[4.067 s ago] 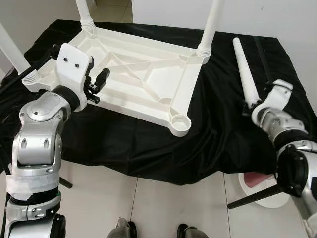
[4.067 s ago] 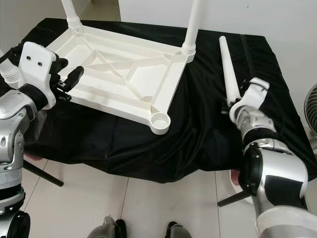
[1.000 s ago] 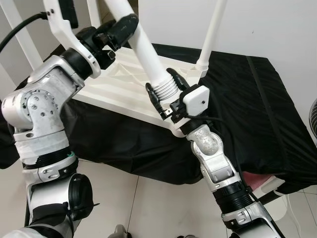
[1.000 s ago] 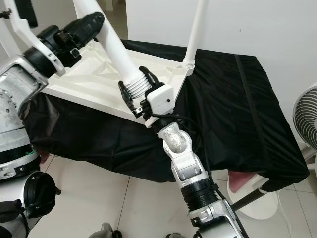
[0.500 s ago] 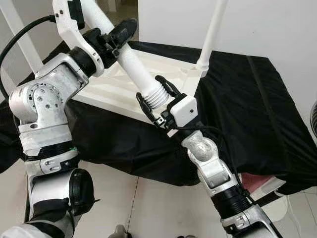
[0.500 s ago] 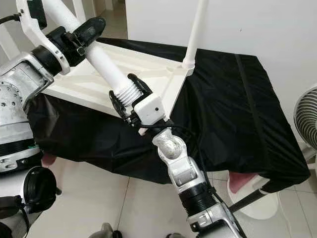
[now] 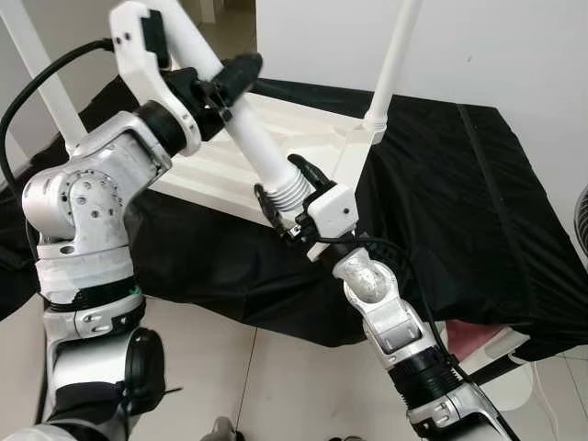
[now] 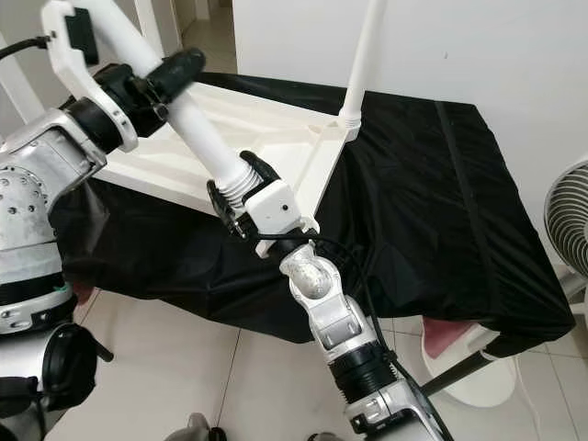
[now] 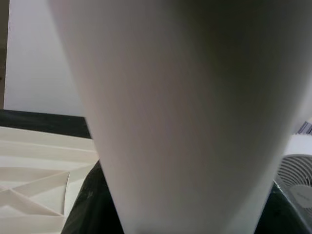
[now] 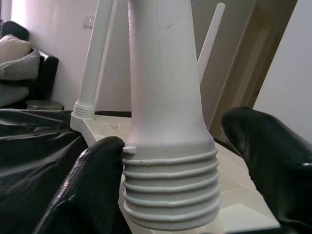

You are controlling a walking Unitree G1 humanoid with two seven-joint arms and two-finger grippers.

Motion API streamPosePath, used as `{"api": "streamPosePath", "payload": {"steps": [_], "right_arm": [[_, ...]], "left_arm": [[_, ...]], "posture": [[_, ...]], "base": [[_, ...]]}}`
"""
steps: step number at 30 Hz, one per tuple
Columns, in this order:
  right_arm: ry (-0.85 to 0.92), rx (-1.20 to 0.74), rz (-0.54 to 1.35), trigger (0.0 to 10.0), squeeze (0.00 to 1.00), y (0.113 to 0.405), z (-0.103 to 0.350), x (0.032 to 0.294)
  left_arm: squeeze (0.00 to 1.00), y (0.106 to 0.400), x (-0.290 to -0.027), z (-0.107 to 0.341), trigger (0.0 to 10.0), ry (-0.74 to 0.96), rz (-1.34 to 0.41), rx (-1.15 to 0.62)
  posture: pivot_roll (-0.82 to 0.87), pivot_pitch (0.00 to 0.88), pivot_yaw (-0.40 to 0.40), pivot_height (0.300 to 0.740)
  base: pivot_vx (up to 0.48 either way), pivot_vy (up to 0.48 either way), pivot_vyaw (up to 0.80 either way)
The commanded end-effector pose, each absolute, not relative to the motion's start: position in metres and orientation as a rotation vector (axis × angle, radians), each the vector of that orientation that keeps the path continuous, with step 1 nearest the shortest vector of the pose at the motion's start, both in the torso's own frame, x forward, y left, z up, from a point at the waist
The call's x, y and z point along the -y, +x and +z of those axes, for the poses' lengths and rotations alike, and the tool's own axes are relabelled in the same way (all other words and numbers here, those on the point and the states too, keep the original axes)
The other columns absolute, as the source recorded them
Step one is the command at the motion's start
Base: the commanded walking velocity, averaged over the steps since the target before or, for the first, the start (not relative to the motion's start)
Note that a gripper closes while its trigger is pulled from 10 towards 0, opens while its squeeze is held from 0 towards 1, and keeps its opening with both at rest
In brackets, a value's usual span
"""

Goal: Building children table

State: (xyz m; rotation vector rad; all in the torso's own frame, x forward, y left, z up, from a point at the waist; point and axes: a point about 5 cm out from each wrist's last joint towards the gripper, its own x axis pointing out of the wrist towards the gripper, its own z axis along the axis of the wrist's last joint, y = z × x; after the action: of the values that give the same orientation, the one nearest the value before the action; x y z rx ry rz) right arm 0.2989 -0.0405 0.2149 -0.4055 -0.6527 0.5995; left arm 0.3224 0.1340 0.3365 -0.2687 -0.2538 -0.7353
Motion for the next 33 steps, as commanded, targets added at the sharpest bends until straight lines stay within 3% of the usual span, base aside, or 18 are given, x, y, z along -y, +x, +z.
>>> {"api": "streamPosePath", "payload": {"steps": [1, 4, 8, 10, 19, 32, 33], "right_arm": [[-0.368, 0.586, 0.662, 10.0, 0.0, 0.298, 0.211, 0.042], [-0.308, 0.562, 0.731, 10.0, 0.0, 0.294, 0.222, 0.04], [-0.3, 0.554, 0.738, 10.0, 0.0, 0.294, 0.225, 0.038], [-0.28, 0.52, 0.691, 10.0, 0.0, 0.303, 0.231, 0.029], [-0.222, 0.462, 0.625, 10.0, 0.0, 0.318, 0.241, 0.018], [-0.248, 0.46, 0.678, 10.0, 0.0, 0.316, 0.255, 0.009], [-0.249, 0.461, 0.681, 5.7, 0.0, 0.316, 0.255, 0.008]], "left_arm": [[0.0, 0.316, -0.129, 0.338, 0.0, -0.158, -0.807, 0.301], [0.0, 0.315, -0.119, 0.328, 0.0, -0.033, -0.807, 0.302], [0.0, 0.312, -0.116, 0.328, 0.0, -0.048, -0.828, 0.307], [0.0, 0.305, -0.103, 0.321, 0.0, 0.126, -0.875, 0.329], [0.0, 0.299, -0.092, 0.313, 0.0, 0.207, -0.924, 0.331], [0.0, 0.301, -0.088, 0.299, 0.0, 0.298, -0.928, 0.324], [0.0, 0.301, -0.088, 0.298, 0.0, 0.3, -0.931, 0.324]], "posture": [[0.01, 0.061, 0.038, 0.74], [0.0, 0.065, 0.035, 0.74], [0.0, 0.065, 0.035, 0.74], [0.0, 0.068, 0.033, 0.74], [0.01, 0.069, 0.022, 0.74], [0.0, 0.072, 0.016, 0.74], [0.0, 0.072, 0.016, 0.74]], "base": [[0.0, 0.0, 0.0], [0.0, 0.0, 0.0], [0.0, 0.0, 0.0], [0.0, 0.0, 0.0], [0.0, 0.0, 0.0], [0.0, 0.0, 0.0], [0.0, 0.0, 0.0]]}}
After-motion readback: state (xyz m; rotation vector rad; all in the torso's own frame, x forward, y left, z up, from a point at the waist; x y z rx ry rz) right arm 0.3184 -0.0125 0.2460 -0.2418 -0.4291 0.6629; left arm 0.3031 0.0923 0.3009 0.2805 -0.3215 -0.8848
